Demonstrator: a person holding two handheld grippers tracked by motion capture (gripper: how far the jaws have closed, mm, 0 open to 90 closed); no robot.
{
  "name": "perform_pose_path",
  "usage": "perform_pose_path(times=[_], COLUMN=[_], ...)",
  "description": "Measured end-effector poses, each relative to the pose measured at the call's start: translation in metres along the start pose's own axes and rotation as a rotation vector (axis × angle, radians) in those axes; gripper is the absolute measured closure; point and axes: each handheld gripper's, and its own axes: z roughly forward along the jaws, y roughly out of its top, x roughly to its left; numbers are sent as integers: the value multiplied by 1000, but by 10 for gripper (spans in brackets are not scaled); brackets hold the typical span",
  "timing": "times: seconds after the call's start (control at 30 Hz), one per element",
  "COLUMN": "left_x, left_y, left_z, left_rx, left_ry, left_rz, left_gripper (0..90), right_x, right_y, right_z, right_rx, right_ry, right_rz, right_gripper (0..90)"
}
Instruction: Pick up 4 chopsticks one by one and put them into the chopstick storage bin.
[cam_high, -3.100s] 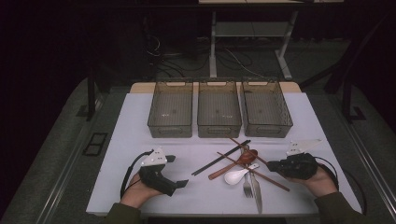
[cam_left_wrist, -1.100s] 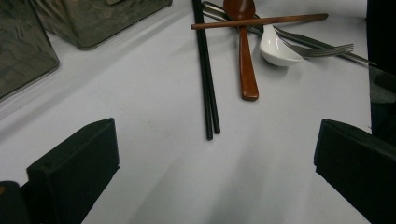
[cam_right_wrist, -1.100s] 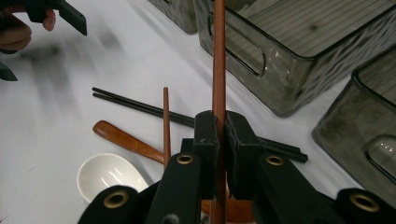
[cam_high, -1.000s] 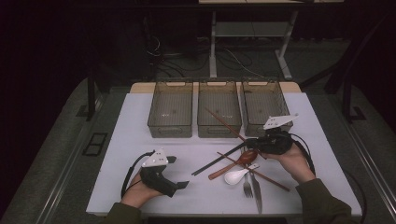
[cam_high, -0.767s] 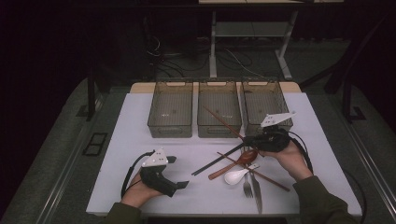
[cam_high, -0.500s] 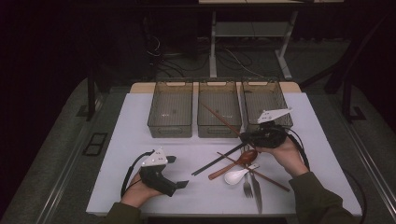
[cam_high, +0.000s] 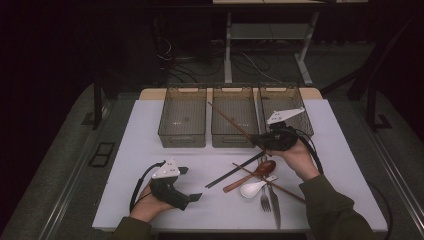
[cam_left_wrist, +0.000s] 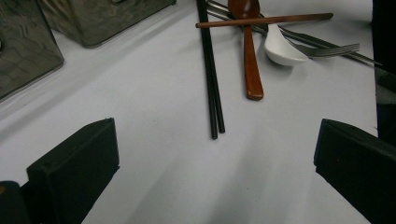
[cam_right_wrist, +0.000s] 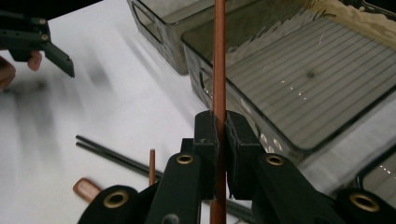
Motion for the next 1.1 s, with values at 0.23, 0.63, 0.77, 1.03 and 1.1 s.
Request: perform_pose_path(times=[0.23,0.63,0.77,1.03,1.1], left_x=[0,-1,-1,-1,-1], left_y=[0,0,0,0,0], left_z=[0,1,1,0,1], left_rx=[-6,-5,-3,-3,-5], left_ry=[-5,-2,-3,-6,-6], left_rz=[-5,-3,-1,1,0], left_gripper=[0,0,0,0,0], right_x=[1,-2,0,2,2], right_y=[17,43,52,71,76], right_z=[15,35,40,47,50], right_rx=[13,15,22,18,17], right_ry=[0,14,16,14,13], right_rz=[1,29,26,27,28], right_gripper=[836,836,836,836,836])
